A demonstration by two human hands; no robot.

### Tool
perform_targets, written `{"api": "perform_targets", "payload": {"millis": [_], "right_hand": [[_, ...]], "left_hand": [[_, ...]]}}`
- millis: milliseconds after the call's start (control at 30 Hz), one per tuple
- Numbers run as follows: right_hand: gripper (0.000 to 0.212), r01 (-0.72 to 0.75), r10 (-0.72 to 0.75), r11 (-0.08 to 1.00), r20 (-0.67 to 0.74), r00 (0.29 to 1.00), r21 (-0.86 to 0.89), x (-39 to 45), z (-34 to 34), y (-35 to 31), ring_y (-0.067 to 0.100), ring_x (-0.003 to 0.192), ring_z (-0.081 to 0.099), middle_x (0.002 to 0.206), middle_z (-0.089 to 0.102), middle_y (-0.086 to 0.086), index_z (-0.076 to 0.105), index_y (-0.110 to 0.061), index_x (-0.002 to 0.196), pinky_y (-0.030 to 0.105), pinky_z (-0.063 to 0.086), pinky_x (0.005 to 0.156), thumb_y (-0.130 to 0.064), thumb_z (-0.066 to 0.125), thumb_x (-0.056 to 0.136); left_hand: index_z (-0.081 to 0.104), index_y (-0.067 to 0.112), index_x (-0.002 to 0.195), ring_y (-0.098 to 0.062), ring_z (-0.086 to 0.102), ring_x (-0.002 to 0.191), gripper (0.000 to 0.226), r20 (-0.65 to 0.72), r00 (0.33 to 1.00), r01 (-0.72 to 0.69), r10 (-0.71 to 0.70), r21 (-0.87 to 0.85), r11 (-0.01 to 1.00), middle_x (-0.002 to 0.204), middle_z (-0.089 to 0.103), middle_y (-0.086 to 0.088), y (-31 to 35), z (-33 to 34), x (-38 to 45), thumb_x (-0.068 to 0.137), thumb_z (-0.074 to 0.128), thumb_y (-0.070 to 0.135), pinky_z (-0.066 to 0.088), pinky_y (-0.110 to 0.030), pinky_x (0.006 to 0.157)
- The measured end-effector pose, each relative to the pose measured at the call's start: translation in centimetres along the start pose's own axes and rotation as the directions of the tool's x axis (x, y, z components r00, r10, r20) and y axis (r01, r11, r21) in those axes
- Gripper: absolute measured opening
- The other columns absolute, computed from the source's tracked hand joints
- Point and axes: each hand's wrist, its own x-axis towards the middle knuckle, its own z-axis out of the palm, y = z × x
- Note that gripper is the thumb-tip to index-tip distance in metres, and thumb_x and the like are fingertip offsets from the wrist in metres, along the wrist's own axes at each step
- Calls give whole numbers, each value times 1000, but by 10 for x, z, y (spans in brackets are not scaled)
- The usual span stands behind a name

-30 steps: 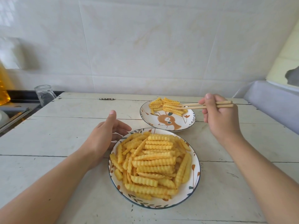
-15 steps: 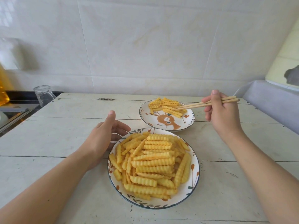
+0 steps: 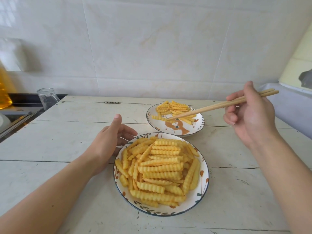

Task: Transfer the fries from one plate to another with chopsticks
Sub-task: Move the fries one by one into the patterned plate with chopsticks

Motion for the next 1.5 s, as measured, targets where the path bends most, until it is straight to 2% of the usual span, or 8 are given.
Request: {"api": "perform_targets", "payload": {"millis": [367, 500, 600, 700, 800, 1033, 1367, 1500], "right_hand": [[54, 4, 30, 994, 320, 947, -105, -22, 7, -28, 13, 28, 28, 44, 41, 6, 61, -15, 56, 18, 23, 42, -44, 45, 98], [52, 15, 3, 998, 274, 962, -63, -21, 6, -31, 12, 28, 24, 44, 39, 4, 60, -16, 56, 17, 19, 42, -40, 46, 100], [50, 36, -39, 999, 92, 995, 33, -9, 1, -23, 14, 35, 24, 50, 43, 3, 58, -16, 59, 20, 19, 41, -35, 48, 103], [44, 167, -186, 963, -76, 980, -209, 1, -8, -5, 15, 39, 33, 54, 47, 4, 60, -15, 64, 21, 25, 40, -31, 48, 104], [41, 230, -256, 871, -1, 967, -434, 3, -11, 17, 10, 39, 42, 58, 49, 7, 63, -14, 74, 20, 34, 39, -32, 45, 106], [40, 248, -219, 782, 121, 968, -571, 1, -5, 40, 17, 41, 48, 57, 54, 4, 68, -16, 77, 27, 41, 44, -38, 48, 104], [46, 190, -188, 874, 48, 981, -448, 4, -4, 32, 13, 39, 40, 51, 47, 4, 63, -10, 71, 22, 32, 39, -33, 44, 107], [55, 127, -128, 986, -1, 992, -108, 0, 0, 5, 16, 33, 29, 46, 43, 3, 60, -15, 58, 20, 22, 42, -35, 43, 106]], "left_hand": [[81, 17, 87, -23, 67, 84, 78, 0, 1000, -1, 1, 16, 1000, 99, 74, -12, 2, 0, -2, 105, 23, 67, 50, -44, 83], [81, 17, 88, -23, 68, 84, 78, -4, 1000, 1, -1, 9, 1000, 100, 75, -12, 1, 0, -1, 105, 23, 66, 51, -45, 85], [81, 17, 88, -23, 67, 85, 78, -16, 1000, -1, 1, 9, 1000, 97, 75, -8, 0, 0, -1, 105, 24, 66, 51, -46, 87], [81, 16, 89, -23, 67, 85, 78, -17, 1000, 5, -5, 8, 1000, 95, 74, -7, 0, 0, -1, 105, 24, 66, 51, -46, 88], [81, 16, 90, -24, 65, 85, 78, -7, 1000, 8, -8, 3, 1000, 94, 73, -6, 0, -1, 0, 105, 24, 67, 49, -45, 85], [81, 16, 89, -26, 65, 87, 78, -6, 1000, 5, -5, 2, 1000, 94, 73, -7, -1, 0, 1, 105, 24, 67, 49, -47, 85], [81, 15, 89, -27, 65, 86, 78, 3, 1000, 8, -8, 3, 1000, 95, 73, -9, 0, -1, 1, 105, 24, 66, 49, -47, 84], [81, 14, 90, -27, 66, 87, 78, 7, 1000, 5, -5, 6, 1000, 100, 73, -14, 0, -1, 0, 105, 24, 66, 50, -48, 85]]}}
